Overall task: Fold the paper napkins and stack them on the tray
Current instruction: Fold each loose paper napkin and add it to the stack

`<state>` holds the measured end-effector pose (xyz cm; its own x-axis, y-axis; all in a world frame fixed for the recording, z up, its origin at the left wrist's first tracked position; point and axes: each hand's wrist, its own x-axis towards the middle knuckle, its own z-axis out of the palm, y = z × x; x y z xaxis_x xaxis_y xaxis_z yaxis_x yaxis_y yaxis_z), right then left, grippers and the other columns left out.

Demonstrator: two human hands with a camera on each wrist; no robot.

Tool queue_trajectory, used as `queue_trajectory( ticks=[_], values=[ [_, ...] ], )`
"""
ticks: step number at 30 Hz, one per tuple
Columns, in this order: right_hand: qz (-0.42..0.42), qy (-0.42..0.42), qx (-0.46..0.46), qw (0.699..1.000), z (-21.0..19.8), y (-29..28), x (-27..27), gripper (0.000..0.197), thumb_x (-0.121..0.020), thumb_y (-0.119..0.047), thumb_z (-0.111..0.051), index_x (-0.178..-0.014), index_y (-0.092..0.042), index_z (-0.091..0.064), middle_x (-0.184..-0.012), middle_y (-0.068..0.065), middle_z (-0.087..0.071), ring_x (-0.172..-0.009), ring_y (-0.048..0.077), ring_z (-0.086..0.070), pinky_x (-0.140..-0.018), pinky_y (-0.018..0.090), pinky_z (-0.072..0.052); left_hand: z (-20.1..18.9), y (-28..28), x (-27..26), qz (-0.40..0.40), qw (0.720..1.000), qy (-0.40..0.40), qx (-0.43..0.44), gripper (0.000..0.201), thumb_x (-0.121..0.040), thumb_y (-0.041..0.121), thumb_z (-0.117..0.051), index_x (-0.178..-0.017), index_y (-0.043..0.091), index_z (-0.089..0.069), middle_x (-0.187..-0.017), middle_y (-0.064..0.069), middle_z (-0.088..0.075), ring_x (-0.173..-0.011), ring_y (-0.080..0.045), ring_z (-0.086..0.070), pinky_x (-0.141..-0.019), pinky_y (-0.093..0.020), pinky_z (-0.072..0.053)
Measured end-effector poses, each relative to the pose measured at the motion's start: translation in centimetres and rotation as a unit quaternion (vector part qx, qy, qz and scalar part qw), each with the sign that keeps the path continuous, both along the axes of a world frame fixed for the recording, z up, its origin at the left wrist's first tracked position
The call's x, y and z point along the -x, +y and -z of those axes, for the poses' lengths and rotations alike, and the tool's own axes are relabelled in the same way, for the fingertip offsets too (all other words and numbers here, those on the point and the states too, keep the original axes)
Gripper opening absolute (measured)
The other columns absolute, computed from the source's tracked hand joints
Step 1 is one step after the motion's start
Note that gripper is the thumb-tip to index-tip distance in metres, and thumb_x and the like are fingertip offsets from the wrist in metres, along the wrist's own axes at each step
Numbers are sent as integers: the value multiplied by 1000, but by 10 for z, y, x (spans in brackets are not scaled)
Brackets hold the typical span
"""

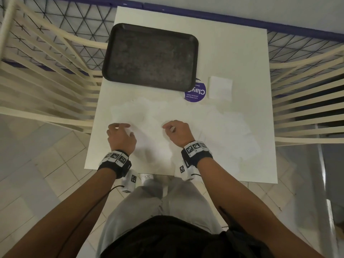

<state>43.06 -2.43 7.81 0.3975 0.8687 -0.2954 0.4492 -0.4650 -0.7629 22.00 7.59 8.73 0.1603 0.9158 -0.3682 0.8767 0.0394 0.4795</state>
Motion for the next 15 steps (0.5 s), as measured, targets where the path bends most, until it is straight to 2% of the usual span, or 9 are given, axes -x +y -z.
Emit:
queue_trajectory(
  ticks=[2, 6, 8, 10, 13, 15],
  values=[
    [-19, 4, -2, 1000, -1, 2, 10, 20, -91, -9, -64, -103, -14, -78, -107, 0, -72, -80, 6, -58, -81, 16, -43, 3, 6, 8, 2, 1000, -12, 13, 32, -97, 11, -59, -129, 12, -62, -148, -11, -35, -135, -34, -38, -108, -46, -44],
    [-24, 3, 21, 999, 2, 6, 24, 23, -89, -9, -66, -107, -16, -76, -115, 1, -71, -106, 16, -65, -98, 27, -49, 9, 16, 16, -9, 998, -47, 29, 33, -100, 7, -55, -133, 10, -59, -153, -10, -32, -139, -31, -36, -112, -37, -40],
    [-25, -7, 31, 999, 4, 8, 28, 24, -89, -10, -66, -110, -16, -76, -116, 1, -70, -108, 16, -64, -99, 24, -47, 12, 22, 19, -27, 997, -66, 37, 37, -100, 8, -57, -137, 9, -56, -153, -11, -31, -137, -32, -41, -114, -37, -40],
    [-26, -16, 39, 999, 4, 9, 29, 25, -90, -11, -65, -112, -17, -75, -117, 2, -68, -107, 15, -63, -95, 18, -43, 16, 29, 22, -32, 996, -69, 42, 41, -100, 12, -60, -140, 8, -53, -151, -13, -32, -133, -34, -46, -114, -40, -42],
    [-22, -21, 48, 998, 6, 11, 31, 24, -90, -11, -65, -111, -18, -75, -118, 2, -67, -110, 16, -62, -97, 21, -44, 19, 37, 25, -39, 996, -65, 43, 40, -99, 18, -66, -136, 8, -55, -145, -16, -38, -128, -36, -50, -110, -42, -44],
    [-20, -21, 49, 998, 7, 11, 32, 23, -90, -11, -64, -110, -18, -75, -119, 2, -67, -110, 16, -62, -98, 22, -44, 19, 38, 25, -52, 995, -72, 33, 38, -97, 20, -69, -130, 8, -57, -138, -16, -44, -122, -35, -53, -103, -36, -45]
  ],
)
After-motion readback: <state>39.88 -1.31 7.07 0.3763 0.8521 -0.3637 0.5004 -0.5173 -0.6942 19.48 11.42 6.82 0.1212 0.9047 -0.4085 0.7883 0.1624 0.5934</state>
